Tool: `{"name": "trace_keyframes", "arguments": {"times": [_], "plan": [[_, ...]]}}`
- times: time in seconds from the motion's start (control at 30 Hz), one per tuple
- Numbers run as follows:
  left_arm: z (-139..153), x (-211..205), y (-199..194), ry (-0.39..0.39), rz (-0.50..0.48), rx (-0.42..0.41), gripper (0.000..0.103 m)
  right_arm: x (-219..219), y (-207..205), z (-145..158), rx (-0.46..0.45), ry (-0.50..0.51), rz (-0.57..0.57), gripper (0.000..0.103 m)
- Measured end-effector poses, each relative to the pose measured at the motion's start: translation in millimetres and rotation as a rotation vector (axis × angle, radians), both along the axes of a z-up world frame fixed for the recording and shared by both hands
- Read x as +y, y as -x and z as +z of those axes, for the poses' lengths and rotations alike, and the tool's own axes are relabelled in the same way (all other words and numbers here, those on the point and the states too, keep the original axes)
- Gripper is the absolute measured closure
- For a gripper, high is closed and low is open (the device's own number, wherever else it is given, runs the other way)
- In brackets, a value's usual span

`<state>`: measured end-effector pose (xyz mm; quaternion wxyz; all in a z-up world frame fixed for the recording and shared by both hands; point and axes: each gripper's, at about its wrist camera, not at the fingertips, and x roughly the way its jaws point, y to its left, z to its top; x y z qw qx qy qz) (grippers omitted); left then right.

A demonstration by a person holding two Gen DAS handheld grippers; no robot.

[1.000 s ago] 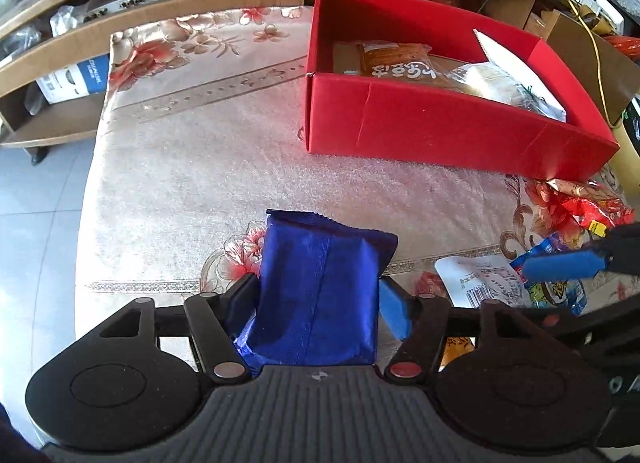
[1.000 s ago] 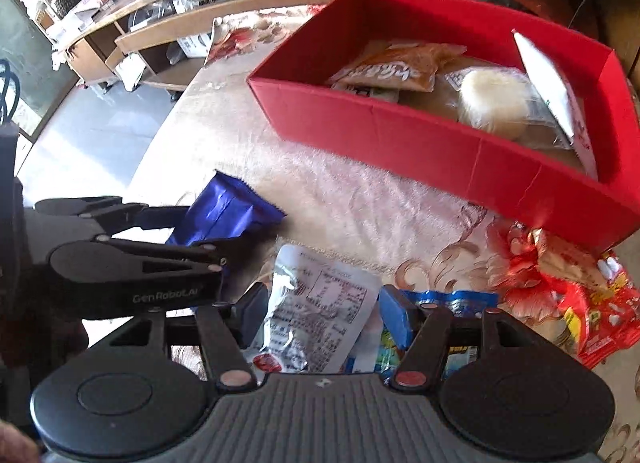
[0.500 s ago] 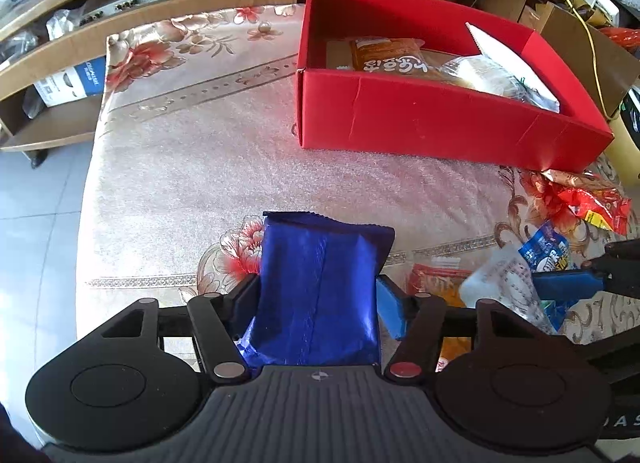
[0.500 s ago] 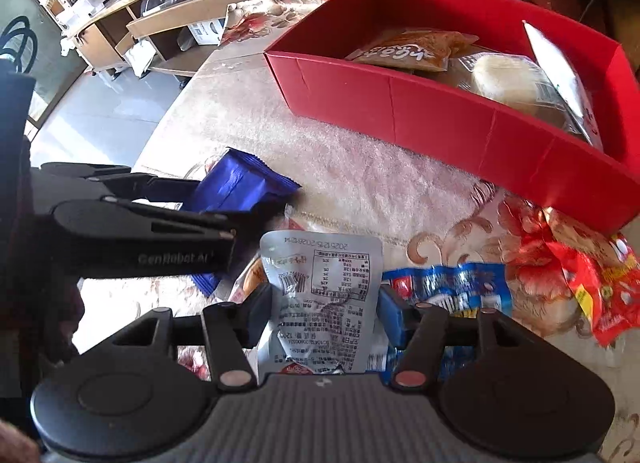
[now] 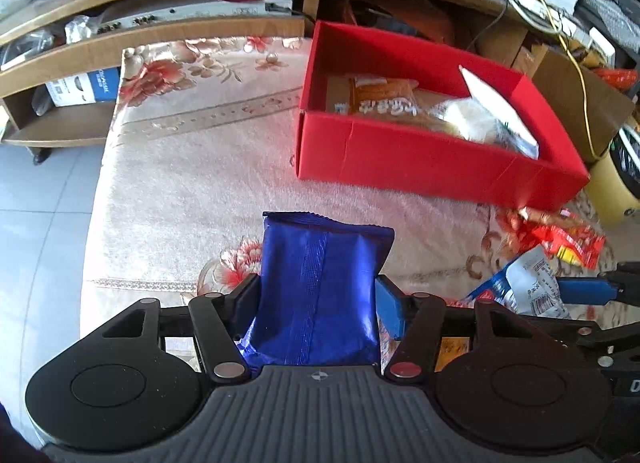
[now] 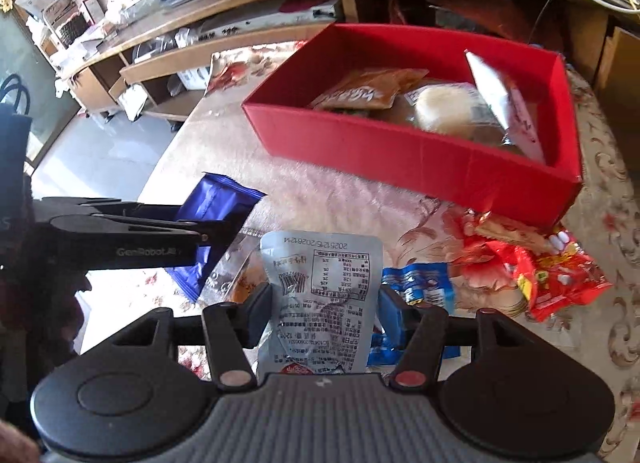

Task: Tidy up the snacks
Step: 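Carry the blue packet with the left tool while the right tool lifts a clear packet, then drop the blue packet in the box with left tool while right tool releases clear packet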

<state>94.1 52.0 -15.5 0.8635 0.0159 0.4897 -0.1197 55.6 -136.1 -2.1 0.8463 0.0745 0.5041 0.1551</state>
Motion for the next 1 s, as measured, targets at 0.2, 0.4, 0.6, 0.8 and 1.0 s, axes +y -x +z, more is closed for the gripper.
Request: {"name": "trace_keyframes", "arguments": {"times": [0.2, 0.4, 0.6, 0.8, 1.0], "plan": [[11, -6, 1, 0.036, 0.002, -0.028, 0.036, -11, -5, 4, -0.023, 0.005, -0.035, 0.041], [25, -20, -2, 0.084, -0.017, -0.063, 0.036, -27, -12, 16, -0.069, 0.004, -0.082, 0.041], [33, -38, -14, 0.102, -0.029, -0.09, 0.036, -40, -28, 29, -0.121, 0.015, -0.131, 0.041], [42, -51, -32, 0.113, -0.023, -0.121, 0.036, -54, -47, 41, -0.161, 0.002, -0.179, 0.041], [49, -67, -51, 0.126, -0.029, -0.144, 0.036, -67, -69, 49, -0.194, -0.007, -0.221, 0.041]]}}
